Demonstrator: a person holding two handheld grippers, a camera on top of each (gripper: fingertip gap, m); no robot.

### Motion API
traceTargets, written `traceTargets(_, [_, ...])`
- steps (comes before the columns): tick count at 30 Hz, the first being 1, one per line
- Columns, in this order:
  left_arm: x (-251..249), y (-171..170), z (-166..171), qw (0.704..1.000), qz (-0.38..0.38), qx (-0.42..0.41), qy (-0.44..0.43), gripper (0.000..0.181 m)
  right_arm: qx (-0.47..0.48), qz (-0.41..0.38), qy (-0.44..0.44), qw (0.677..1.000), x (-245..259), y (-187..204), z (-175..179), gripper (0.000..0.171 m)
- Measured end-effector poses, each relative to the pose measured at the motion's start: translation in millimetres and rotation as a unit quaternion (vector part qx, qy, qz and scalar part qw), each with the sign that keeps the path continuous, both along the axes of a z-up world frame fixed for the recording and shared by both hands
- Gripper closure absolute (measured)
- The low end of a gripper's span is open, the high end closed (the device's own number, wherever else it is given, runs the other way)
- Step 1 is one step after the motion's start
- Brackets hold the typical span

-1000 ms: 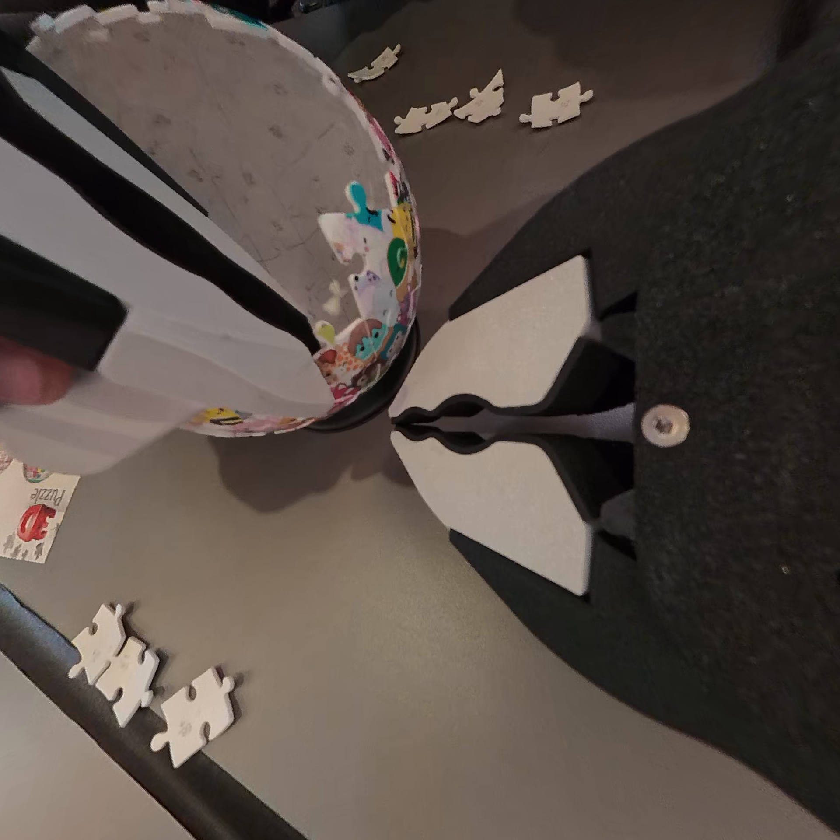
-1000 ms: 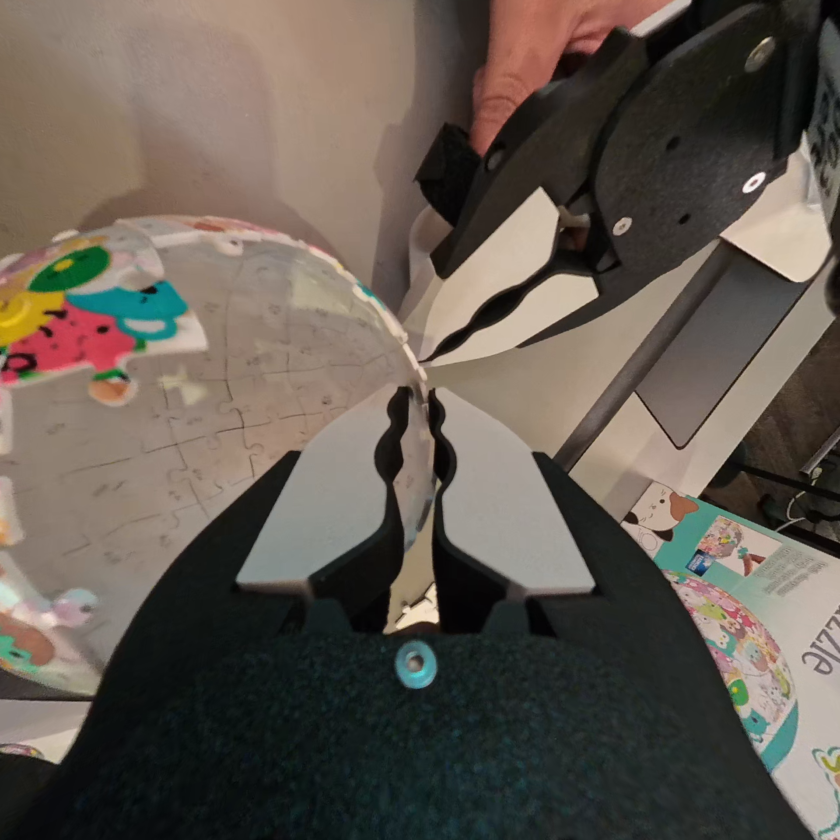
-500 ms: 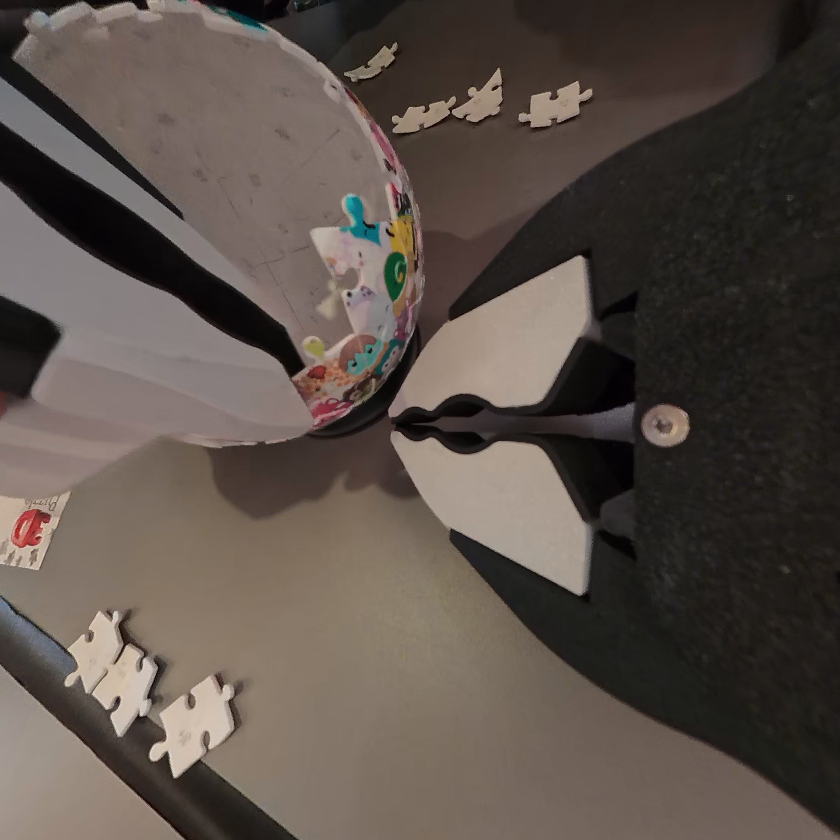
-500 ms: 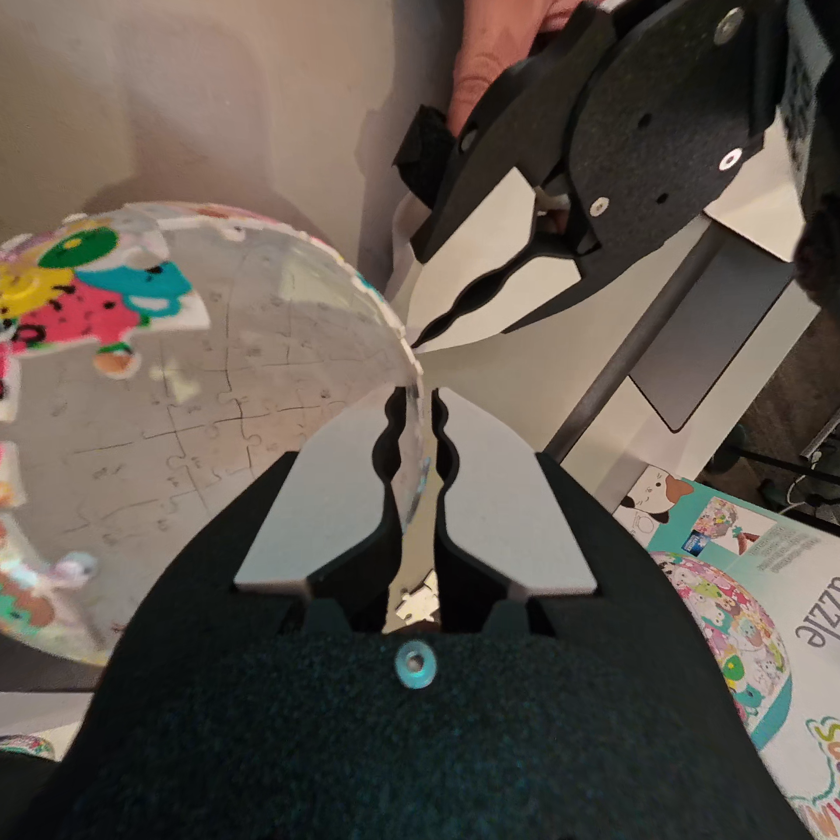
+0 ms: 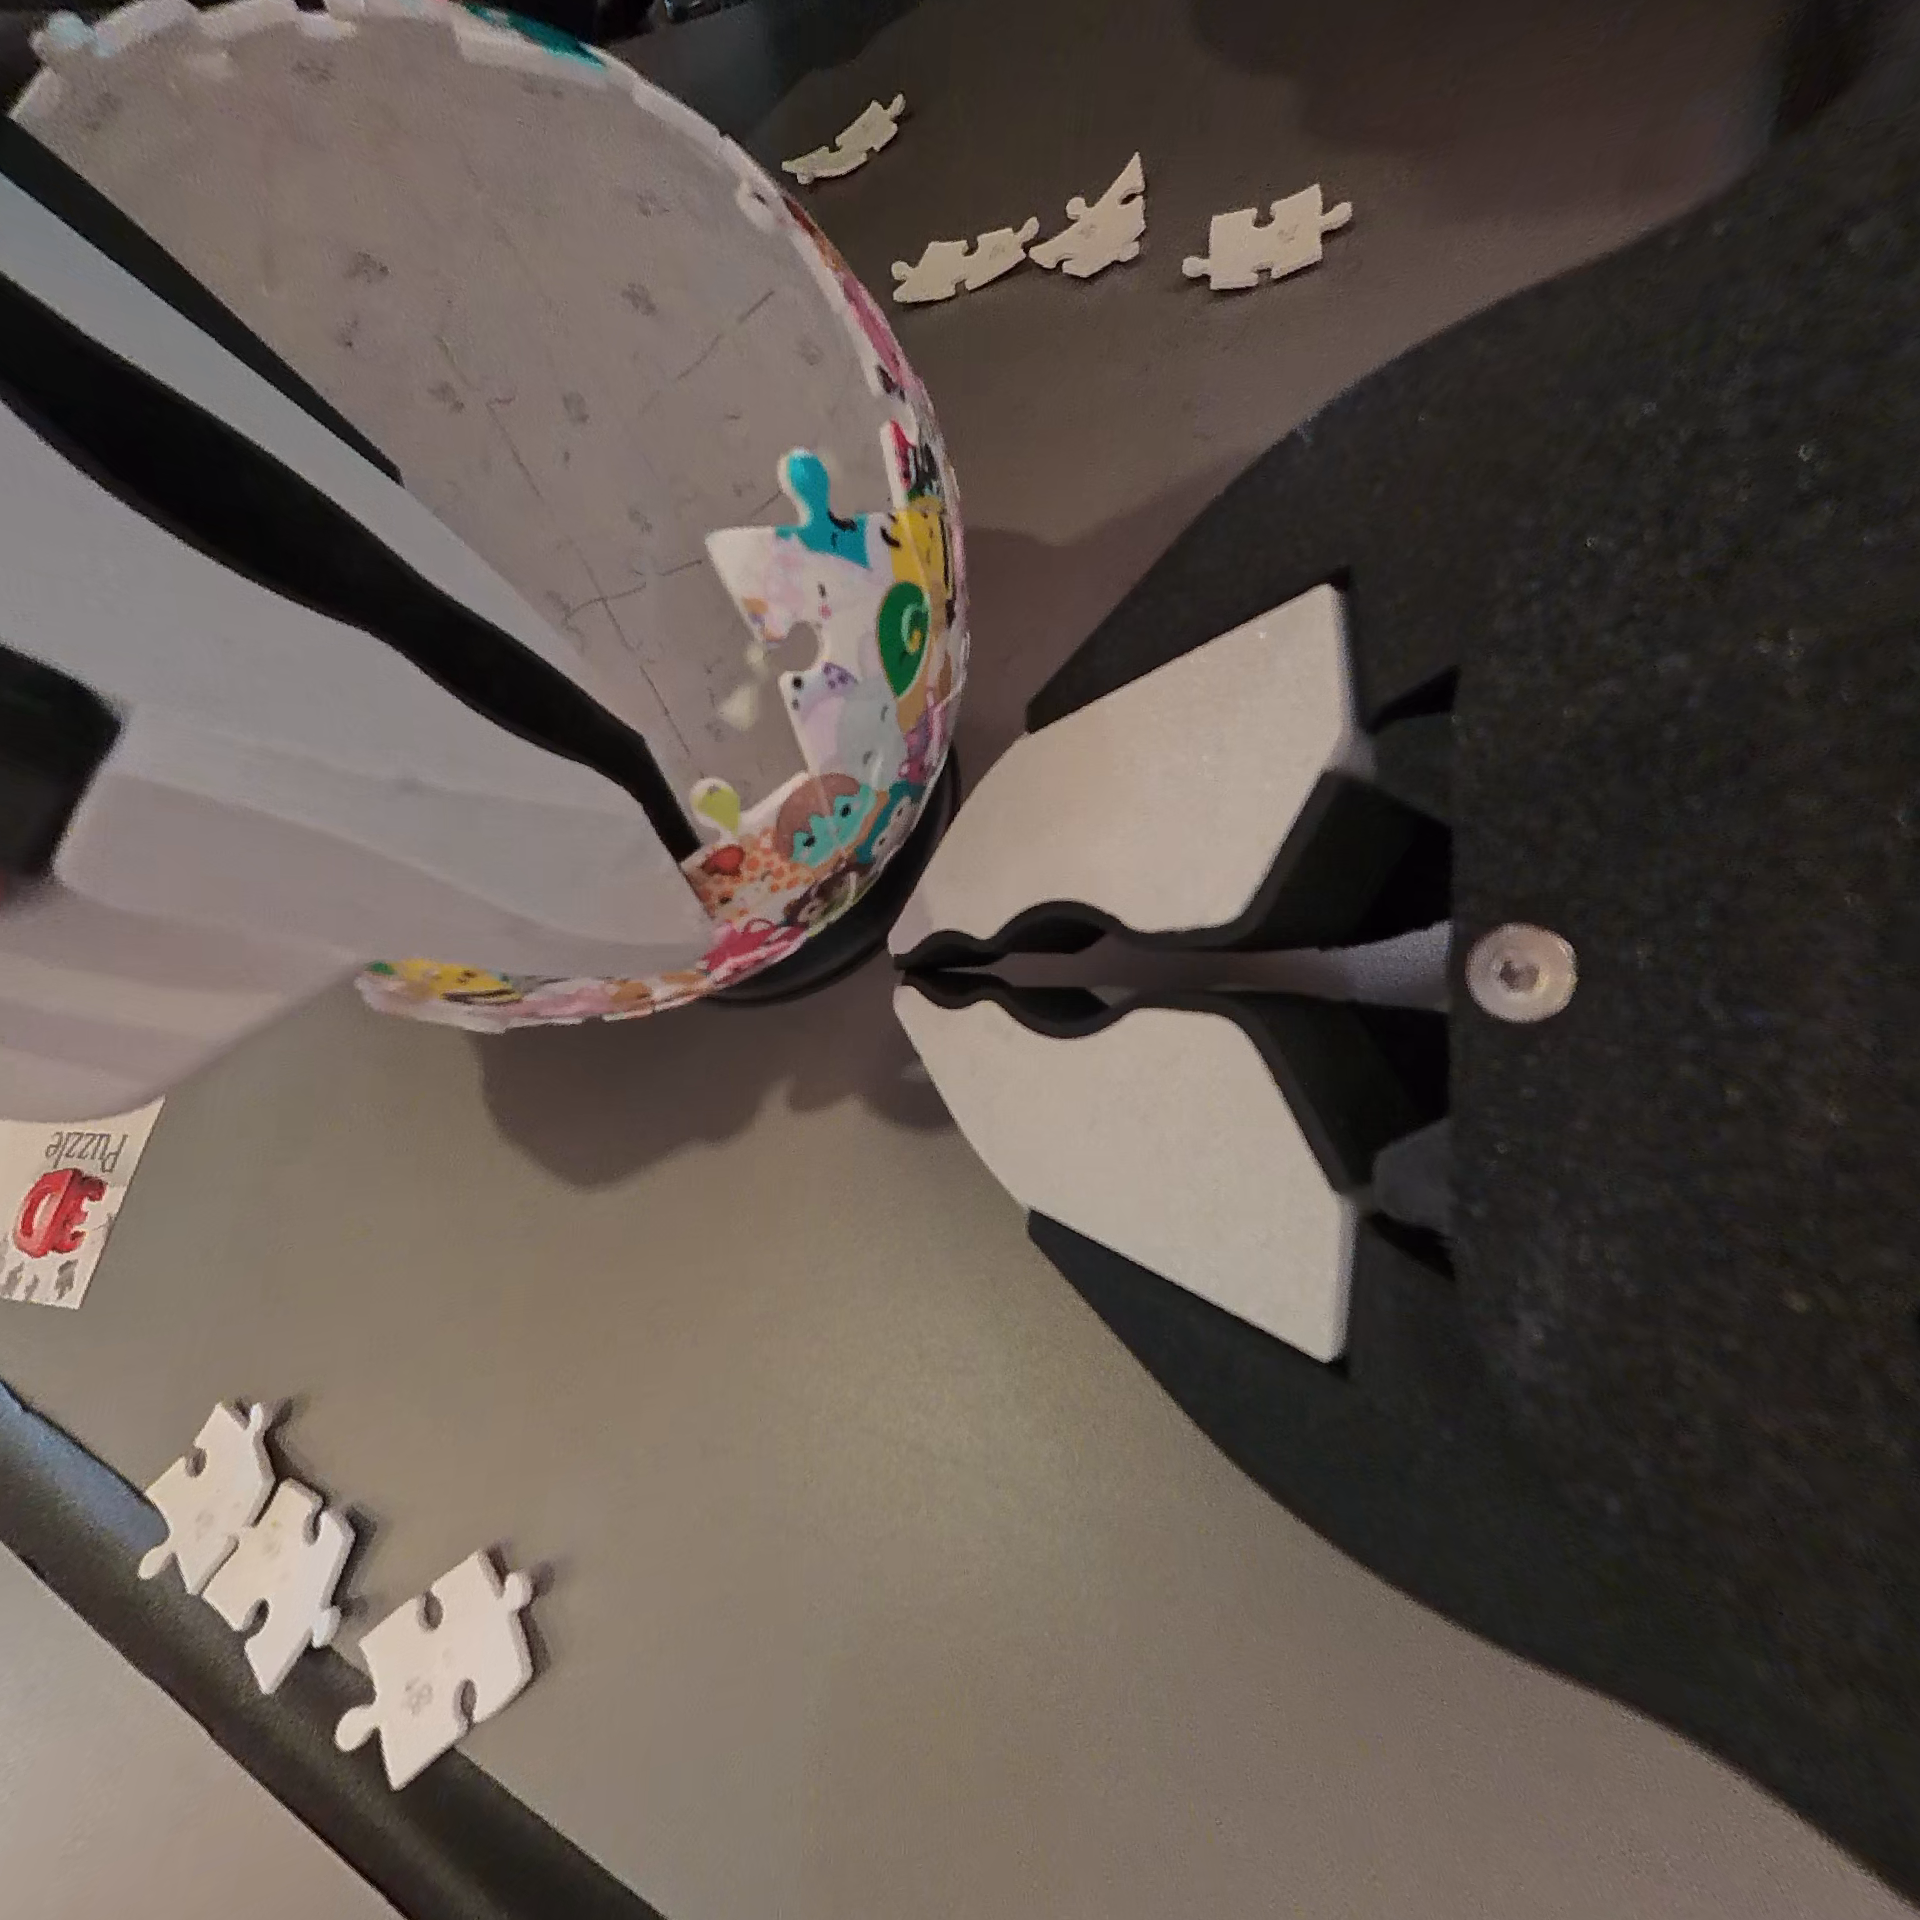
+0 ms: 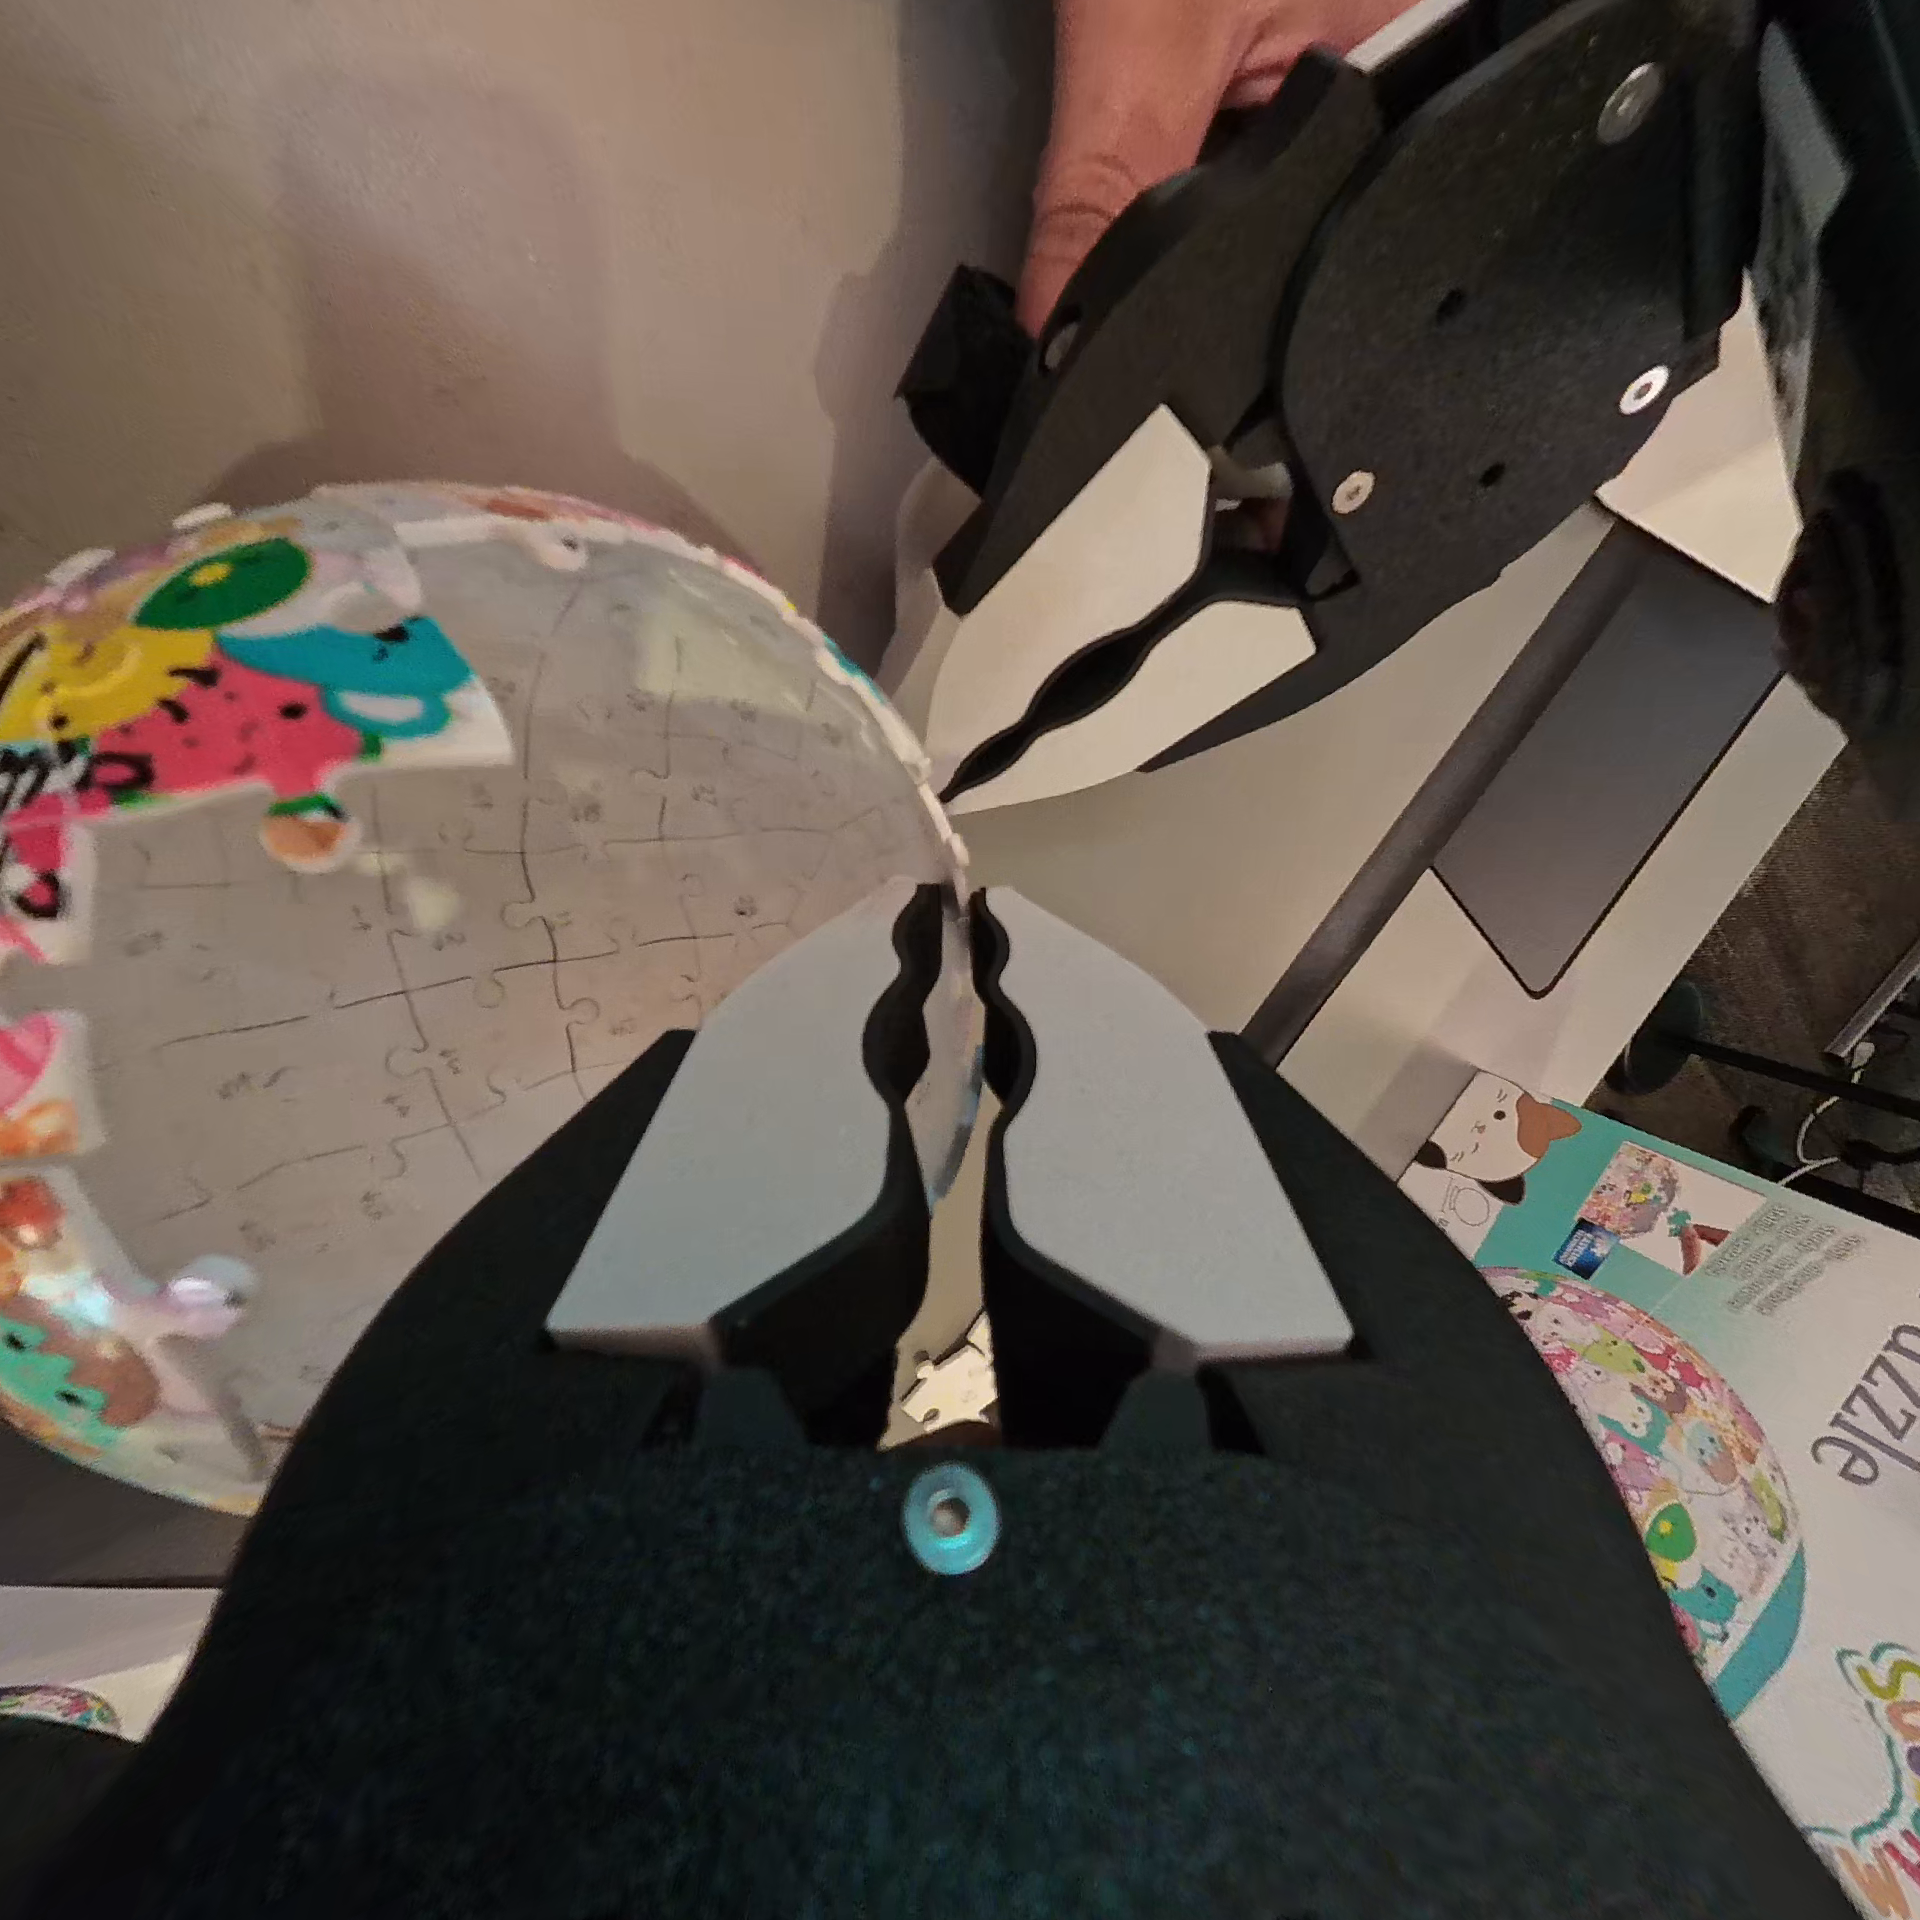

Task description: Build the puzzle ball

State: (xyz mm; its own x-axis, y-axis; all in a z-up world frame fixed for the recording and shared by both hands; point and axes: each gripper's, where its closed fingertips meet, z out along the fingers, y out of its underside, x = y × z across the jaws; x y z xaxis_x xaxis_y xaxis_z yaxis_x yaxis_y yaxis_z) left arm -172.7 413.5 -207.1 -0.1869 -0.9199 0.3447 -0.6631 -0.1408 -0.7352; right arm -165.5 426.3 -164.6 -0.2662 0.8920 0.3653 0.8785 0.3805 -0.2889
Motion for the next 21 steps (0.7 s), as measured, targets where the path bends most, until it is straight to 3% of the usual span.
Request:
traceTargets(6, [-0.1, -0.1, -0.3, 1.000, 0.000, -0.001, 0.001, 0.181, 0.008, -0.010, -0.001, 1.000, 5.1, 2.0, 5.4, 0.157])
traceTargets(14, [0.3, 1.1, -1.2, 1.000, 0.004, 0.003, 0.003, 0.181, 0.026, -0.036, 0.052, 0.998, 17.1, 4.7, 39.4, 0.146])
traceTargets(21, [0.7, 1.3, -3.4, 1.000, 0.005, 0.006, 0.010, 0.181, 0.009, -0.057, -0.017, 0.998, 20.7, 9.0, 5.3, 0.136])
